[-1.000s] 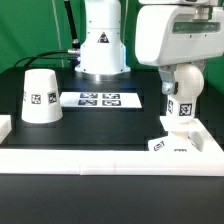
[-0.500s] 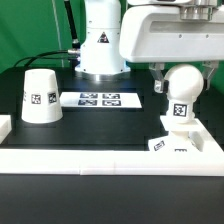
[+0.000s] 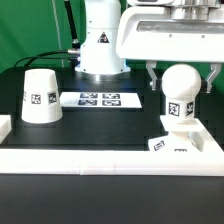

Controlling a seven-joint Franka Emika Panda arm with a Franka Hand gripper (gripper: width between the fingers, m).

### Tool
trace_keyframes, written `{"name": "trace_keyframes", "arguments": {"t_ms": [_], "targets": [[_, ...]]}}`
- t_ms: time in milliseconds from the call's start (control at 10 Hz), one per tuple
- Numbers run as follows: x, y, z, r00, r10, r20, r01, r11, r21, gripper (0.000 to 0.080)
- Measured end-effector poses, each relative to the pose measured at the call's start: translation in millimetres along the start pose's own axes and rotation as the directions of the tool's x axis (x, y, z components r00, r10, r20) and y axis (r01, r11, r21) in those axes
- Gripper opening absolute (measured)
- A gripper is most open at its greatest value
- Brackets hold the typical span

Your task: Assemble lamp

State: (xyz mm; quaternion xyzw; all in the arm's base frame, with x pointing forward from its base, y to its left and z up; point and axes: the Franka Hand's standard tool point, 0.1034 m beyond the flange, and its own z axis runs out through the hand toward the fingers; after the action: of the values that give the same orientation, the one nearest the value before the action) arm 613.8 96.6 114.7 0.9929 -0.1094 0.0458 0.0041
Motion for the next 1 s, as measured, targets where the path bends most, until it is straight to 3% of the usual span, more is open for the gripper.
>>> {"name": "trace_keyframes", "arguments": {"t_ms": [400,1000], "targets": [[-5.6,-0.2,1.0,0.957,0.288,0.033,-0.288,0.958,-0.015,0.0579],[-10.3,-3.1,1.5,0.738,0.671,0.07,-0.671,0.741,-0.025,0.0579]]}}
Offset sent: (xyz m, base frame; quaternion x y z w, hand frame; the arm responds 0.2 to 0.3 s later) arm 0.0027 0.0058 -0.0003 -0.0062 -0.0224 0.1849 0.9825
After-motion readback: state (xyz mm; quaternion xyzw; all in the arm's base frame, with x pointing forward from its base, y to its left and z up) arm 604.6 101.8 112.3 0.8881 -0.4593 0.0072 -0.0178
